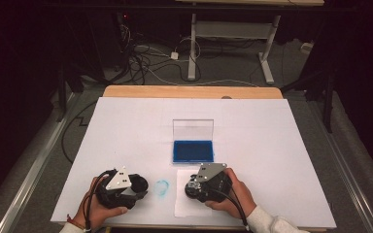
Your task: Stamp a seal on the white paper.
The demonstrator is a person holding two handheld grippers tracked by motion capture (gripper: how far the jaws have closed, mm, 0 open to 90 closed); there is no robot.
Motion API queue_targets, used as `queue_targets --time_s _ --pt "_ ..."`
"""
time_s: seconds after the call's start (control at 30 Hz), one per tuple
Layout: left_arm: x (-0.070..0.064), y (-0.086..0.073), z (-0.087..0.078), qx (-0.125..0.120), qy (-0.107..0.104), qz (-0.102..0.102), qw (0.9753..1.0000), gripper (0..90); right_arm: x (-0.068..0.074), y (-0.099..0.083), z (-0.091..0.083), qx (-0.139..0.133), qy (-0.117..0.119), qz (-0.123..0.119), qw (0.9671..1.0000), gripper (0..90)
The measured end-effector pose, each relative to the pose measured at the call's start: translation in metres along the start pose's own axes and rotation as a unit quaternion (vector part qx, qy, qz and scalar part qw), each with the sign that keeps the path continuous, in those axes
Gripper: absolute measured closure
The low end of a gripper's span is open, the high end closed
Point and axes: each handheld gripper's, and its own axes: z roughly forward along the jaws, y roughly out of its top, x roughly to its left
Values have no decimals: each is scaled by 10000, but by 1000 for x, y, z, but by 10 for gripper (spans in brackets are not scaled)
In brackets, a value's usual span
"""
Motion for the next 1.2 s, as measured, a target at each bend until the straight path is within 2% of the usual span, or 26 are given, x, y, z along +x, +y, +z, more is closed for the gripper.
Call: queue_targets --time_s 0.1,0.23,0.57,0.67,0.87,0.93,1.0,1.1,1.2 --pt "0 1 0 -29 8 14 10000 367 3 1 0 31 -79 13 10000 569" --pt "-1 1 0 -25 6 18 10000 367 2 0 0 32 -67 -64 10000 570" --pt "0 0 -1 -33 -11 7 10000 367 1 0 0 28 -51 -50 10000 570" --pt "0 0 -1 -23 -13 21 10000 367 5 2 0 96 -181 -199 9996 571" --pt "0 1 -1 -23 -13 26 10000 367 4 2 0 99 -171 -203 9996 570" --pt "0 1 -1 -29 -21 23 10000 367 1 3 0 124 -75 -48 9999 570" --pt "0 1 -1 -41 -17 23 10000 367 -7 1 -1 -35 85 290 9995 570" --pt "1 1 -1 -50 -10 15 10000 367 -16 2 -11 -352 217 586 9974 569" --pt "1 1 0 -30 -14 20 10000 367 -20 7 -28 -653 82 611 9960 569"
